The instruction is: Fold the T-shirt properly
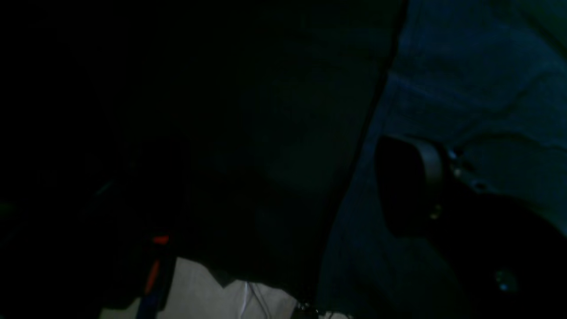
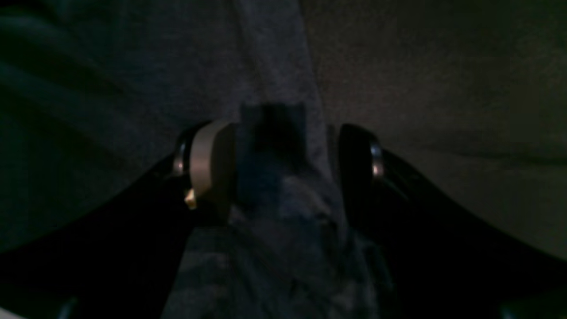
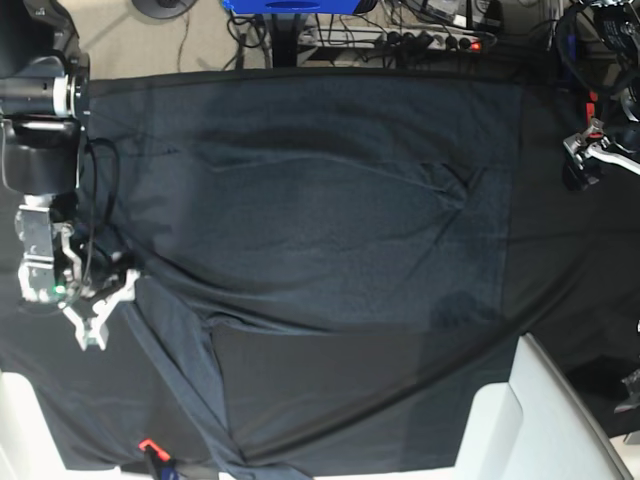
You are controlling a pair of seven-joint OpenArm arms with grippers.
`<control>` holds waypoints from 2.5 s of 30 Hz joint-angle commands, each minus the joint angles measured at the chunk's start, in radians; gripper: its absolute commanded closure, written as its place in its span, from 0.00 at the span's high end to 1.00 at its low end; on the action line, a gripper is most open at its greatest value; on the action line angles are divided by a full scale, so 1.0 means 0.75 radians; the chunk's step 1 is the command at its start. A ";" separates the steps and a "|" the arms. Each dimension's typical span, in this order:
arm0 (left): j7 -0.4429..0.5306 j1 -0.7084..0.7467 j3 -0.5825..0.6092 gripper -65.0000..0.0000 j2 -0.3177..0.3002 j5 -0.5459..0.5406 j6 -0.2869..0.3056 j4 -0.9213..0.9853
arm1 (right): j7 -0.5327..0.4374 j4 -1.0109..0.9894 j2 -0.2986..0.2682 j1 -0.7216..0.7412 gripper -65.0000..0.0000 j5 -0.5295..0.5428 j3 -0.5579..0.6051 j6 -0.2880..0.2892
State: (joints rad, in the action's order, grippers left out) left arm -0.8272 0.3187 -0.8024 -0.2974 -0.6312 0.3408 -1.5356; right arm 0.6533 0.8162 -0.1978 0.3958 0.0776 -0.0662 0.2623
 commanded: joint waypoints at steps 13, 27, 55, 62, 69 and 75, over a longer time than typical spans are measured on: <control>0.026 -0.003 -0.017 0.98 -0.030 -0.019 0.011 -0.020 | -0.154 -0.154 -0.018 0.081 0.53 0.002 -0.005 0.001; 0.026 -0.005 -0.019 0.98 -0.030 -0.017 0.011 -0.018 | -0.154 -0.156 -0.056 0.136 0.53 0.004 -0.005 -0.038; 0.026 -0.023 -0.011 0.98 -0.030 -0.017 0.007 -0.016 | -0.307 -0.365 -0.061 0.136 0.03 0.012 -0.009 -0.068; 0.026 -0.056 0.003 0.98 -0.026 0.100 0.009 -0.016 | -0.277 -0.144 -0.054 0.060 0.01 0.012 -0.101 -0.066; 0.026 -0.166 0.169 0.98 -0.026 0.282 0.011 -0.014 | -0.144 0.050 -0.026 0.022 0.01 0.010 -0.154 -0.058; 0.024 -0.238 0.281 0.98 -0.022 0.282 0.005 -0.005 | -0.144 0.063 0.007 0.022 0.02 0.006 -0.152 -0.058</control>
State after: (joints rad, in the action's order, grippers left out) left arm -0.8272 0.1497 -0.5846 -0.2974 -0.4118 0.3416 -1.5261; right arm 0.5617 0.8471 -0.1761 0.3820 0.0807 -0.1787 0.2207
